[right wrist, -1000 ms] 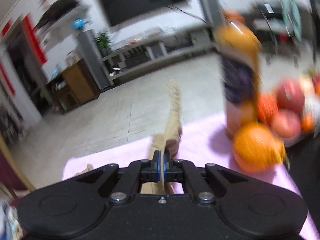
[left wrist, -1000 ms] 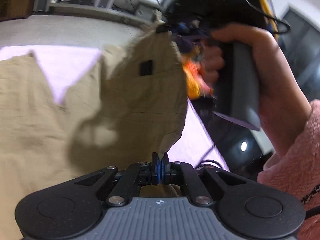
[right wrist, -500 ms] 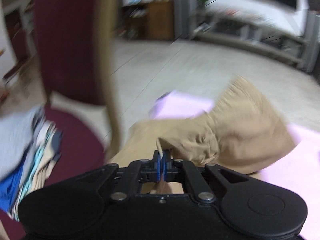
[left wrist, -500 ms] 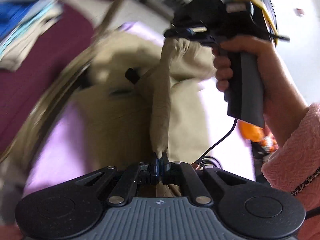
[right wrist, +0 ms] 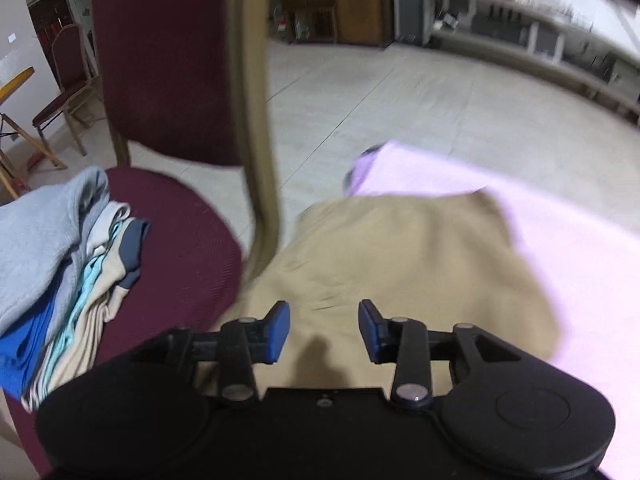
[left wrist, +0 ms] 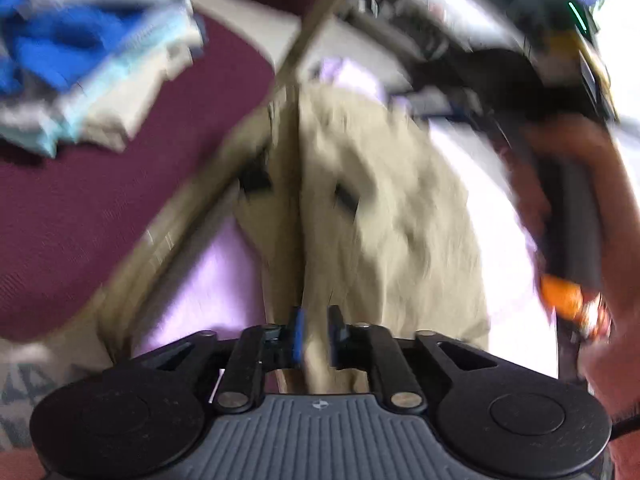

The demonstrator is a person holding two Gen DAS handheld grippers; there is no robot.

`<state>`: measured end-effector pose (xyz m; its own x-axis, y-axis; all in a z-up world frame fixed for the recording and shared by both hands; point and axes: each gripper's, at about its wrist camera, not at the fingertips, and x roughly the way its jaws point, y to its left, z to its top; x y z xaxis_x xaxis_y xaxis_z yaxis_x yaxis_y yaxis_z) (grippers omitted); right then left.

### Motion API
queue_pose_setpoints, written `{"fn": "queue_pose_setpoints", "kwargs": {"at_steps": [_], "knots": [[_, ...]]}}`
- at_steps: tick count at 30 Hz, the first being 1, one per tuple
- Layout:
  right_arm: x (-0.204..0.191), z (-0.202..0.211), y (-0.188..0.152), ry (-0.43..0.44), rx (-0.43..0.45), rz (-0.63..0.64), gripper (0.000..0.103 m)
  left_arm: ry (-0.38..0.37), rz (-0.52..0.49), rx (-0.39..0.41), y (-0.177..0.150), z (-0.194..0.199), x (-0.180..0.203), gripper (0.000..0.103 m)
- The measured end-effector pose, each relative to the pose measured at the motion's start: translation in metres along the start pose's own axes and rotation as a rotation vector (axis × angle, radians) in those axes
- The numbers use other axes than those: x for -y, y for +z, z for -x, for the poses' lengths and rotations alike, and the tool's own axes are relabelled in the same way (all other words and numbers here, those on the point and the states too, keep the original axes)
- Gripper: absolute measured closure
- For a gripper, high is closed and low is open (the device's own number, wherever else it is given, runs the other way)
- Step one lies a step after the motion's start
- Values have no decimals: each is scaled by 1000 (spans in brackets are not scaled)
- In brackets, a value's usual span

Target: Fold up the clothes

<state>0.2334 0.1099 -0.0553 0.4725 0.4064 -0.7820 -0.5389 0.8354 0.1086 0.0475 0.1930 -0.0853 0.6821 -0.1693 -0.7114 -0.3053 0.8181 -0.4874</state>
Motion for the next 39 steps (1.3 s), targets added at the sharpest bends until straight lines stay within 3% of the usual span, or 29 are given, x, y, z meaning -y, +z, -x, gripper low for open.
{"fn": "queue_pose_setpoints", "kwargs": {"at_steps": [3, 6, 11, 14, 16, 18, 25, 26, 27, 31, 34, 37, 38, 39], "knots": [[30, 49, -5, -31, 55, 12, 54, 6, -35, 172, 15, 23, 2, 67], [60, 88, -13, -72, 83, -10, 41, 58, -62, 222, 38, 21, 6, 63], [116, 108, -17, -43, 99, -151, 32, -46, 62, 19, 86, -37, -10, 58], [147, 95, -26, 31, 91, -298, 30, -48, 99, -17, 102, -66, -16, 56], [161, 77, -33, 85, 77, -389, 30, -61, 102, -39, 97, -79, -19, 64], [168, 57, -39, 102, 65, -428, 30, -66, 99, -86, 96, -92, -20, 81], [178, 15, -61, 122, 63, -495, 33, 9, 58, -117, 101, -122, -15, 84], [179, 13, -64, 120, 57, -503, 33, 7, 57, -116, 101, -125, -15, 98], [180, 10, -67, 118, 52, -511, 33, 5, 53, -102, 101, -124, -15, 103], [181, 5, -74, 105, 47, -527, 33, 20, 23, -12, 99, -108, -11, 103], [185, 6, -75, 106, 52, -533, 33, 89, 49, -31, 94, -108, -21, 103], [187, 2, -75, 111, 54, -534, 33, 154, 93, -75, 94, -112, -31, 84], [188, 1, -75, 116, 57, -534, 32, 155, 97, -86, 95, -111, -33, 68], [190, -1, -75, 120, 64, -537, 31, 137, 95, -93, 96, -108, -33, 62]]}}
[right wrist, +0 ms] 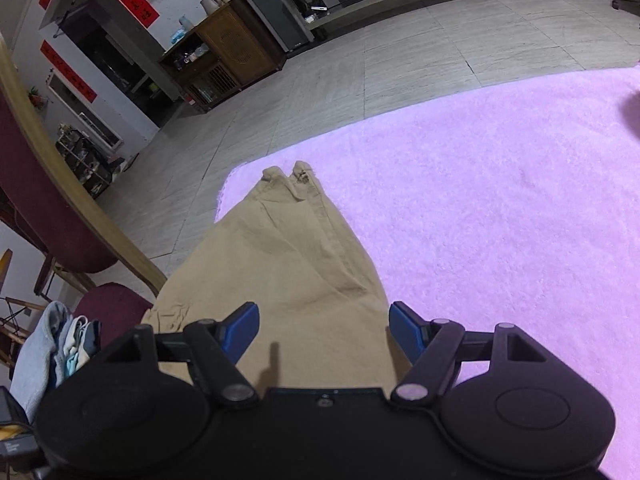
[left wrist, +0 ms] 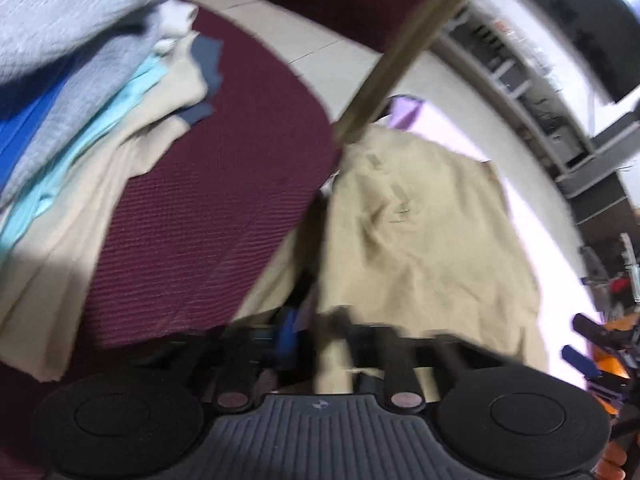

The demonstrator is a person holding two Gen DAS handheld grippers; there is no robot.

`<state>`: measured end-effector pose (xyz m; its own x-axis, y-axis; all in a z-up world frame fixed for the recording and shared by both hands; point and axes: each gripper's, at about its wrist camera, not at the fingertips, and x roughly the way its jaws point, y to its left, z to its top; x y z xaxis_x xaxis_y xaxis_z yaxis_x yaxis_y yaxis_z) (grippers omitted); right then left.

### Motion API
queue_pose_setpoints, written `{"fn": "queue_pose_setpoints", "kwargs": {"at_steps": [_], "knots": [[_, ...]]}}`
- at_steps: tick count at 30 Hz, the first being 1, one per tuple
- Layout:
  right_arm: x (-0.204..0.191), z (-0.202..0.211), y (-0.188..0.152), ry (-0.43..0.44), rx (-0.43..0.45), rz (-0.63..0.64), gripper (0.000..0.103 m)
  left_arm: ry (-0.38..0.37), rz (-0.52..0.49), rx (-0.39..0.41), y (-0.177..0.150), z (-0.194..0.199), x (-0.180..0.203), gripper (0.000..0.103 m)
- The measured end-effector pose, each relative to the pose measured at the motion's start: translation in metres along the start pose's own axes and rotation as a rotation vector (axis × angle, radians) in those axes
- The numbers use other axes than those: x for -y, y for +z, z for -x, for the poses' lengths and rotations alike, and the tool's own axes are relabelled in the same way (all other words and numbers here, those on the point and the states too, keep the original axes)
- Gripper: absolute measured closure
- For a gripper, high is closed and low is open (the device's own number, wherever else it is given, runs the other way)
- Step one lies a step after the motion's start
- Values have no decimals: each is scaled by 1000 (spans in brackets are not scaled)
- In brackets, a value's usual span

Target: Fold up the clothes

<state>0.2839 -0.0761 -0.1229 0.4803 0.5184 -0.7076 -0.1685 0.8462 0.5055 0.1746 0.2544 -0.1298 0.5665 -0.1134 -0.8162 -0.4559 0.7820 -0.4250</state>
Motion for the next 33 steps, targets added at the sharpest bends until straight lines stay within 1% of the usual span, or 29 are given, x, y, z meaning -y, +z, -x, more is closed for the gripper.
{"fn": "queue_pose_setpoints", "kwargs": {"at_steps": [2, 3, 5, 8, 10, 12, 14, 16, 17, 18, 19, 20, 21, 24, 27, 30, 33], "knots": [[4, -4, 3, 12, 17, -9, 30, -23, -21, -2, 1, 0, 2, 53], [7, -5, 6, 19, 26, -20, 29, -27, -37, -4, 2, -4, 4, 52], [14, -12, 12, 35, 38, -53, 29, -40, -59, -17, 3, -12, 5, 51], [25, -30, 19, 56, 25, -100, 29, -76, -73, -28, 5, -22, 6, 52], [30, -44, 23, 53, 13, -109, 33, -91, -84, -26, 6, -29, 6, 55], [33, -58, 25, 39, 4, -98, 43, -83, -106, -13, 4, -30, 10, 58], [37, -72, 25, 53, -13, -92, 47, -61, -142, -3, 3, -30, 16, 58], [37, -79, 26, 97, -12, -83, 47, -38, -181, 4, 1, -30, 21, 58], [37, -81, 26, 117, -15, -80, 51, -31, -190, 6, 1, -30, 22, 58], [36, -84, 26, 127, -34, -82, 72, -26, -193, 7, 1, -30, 23, 58], [34, -87, 26, 130, -50, -79, 83, -22, -193, 6, 1, -30, 23, 58], [28, -88, 23, 104, -55, -50, 92, -20, -193, 5, 1, -30, 23, 58], [20, -88, 20, 76, -55, -13, 98, -19, -194, 4, 1, -29, 24, 59], [-15, -62, 11, -12, 49, 156, 100, -24, -193, 3, 3, -27, 27, 59], [-47, -15, 9, -15, 161, 271, 101, -53, -183, 15, 4, -17, 32, 60], [-74, 39, 10, -25, 245, 369, 101, -126, -182, 45, 3, -1, 49, 60], [-89, 95, 11, -72, 333, 504, 101, -190, -256, 91, -1, 12, 80, 59]]}}
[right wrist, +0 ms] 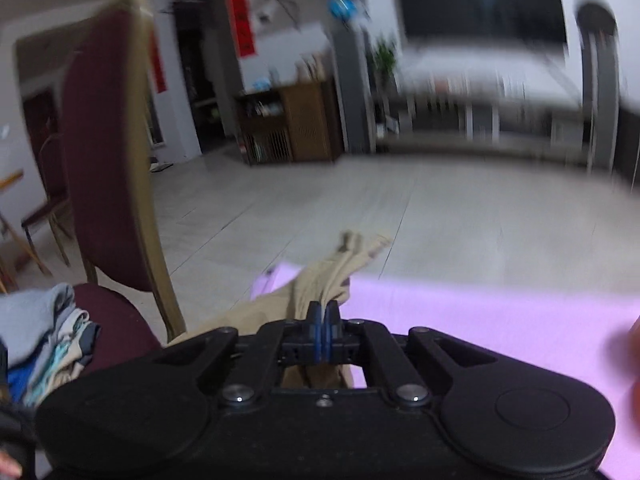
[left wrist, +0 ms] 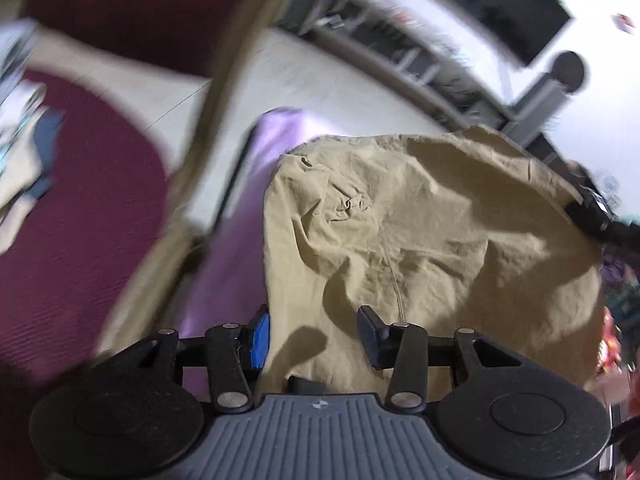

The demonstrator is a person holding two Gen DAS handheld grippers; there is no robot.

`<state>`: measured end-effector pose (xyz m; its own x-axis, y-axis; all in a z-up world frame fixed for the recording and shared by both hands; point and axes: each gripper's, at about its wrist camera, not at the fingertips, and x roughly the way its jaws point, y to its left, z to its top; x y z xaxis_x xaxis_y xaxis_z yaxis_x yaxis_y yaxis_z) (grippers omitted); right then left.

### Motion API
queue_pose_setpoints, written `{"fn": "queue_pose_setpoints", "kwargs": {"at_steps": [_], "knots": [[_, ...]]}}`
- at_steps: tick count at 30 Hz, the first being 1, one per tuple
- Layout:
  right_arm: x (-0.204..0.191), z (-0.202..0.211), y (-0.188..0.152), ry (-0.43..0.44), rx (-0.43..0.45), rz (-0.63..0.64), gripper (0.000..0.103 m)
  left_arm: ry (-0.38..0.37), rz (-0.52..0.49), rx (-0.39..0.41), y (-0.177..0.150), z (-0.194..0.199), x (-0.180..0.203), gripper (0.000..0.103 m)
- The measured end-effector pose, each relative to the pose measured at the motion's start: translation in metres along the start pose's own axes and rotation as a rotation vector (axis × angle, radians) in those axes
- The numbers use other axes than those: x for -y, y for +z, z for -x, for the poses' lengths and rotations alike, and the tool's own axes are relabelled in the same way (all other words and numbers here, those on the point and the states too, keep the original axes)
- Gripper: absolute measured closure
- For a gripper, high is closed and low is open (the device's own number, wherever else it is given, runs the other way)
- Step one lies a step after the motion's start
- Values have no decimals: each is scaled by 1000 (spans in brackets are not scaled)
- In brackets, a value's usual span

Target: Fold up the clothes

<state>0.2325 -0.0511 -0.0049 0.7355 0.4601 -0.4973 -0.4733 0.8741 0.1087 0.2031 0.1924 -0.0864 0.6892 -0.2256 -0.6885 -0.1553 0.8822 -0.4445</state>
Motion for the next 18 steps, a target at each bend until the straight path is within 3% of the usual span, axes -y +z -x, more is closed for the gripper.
{"fn": "queue_pose_setpoints", "kwargs": {"at_steps": [2, 4, 5, 6, 8, 11, 15, 18], "knots": [[12, 24, 8, -57, 37, 41, 101, -18, -53, 12, 1, -5, 19, 53], [36, 31, 6, -142, 44, 15, 100, -8, -99, -5, 0, -18, 33, 39], [52, 28, 0, -206, 32, -12, 92, 15, -122, -25, -1, -26, 36, 35], [69, 22, -9, -264, 7, -46, 69, 46, -142, -48, -4, -33, 39, 38], [102, 10, -29, -337, -94, -149, 46, 91, -187, -62, -9, -34, 41, 39], [134, 29, -54, -286, -152, -331, 47, 118, -243, -42, -18, -17, 43, 39], [140, 99, -50, -194, -84, -404, 47, 40, -222, 25, -33, 32, 48, 41], [138, 160, -41, -122, -38, -466, 42, -7, -215, 101, -63, 71, 56, 42]]}}
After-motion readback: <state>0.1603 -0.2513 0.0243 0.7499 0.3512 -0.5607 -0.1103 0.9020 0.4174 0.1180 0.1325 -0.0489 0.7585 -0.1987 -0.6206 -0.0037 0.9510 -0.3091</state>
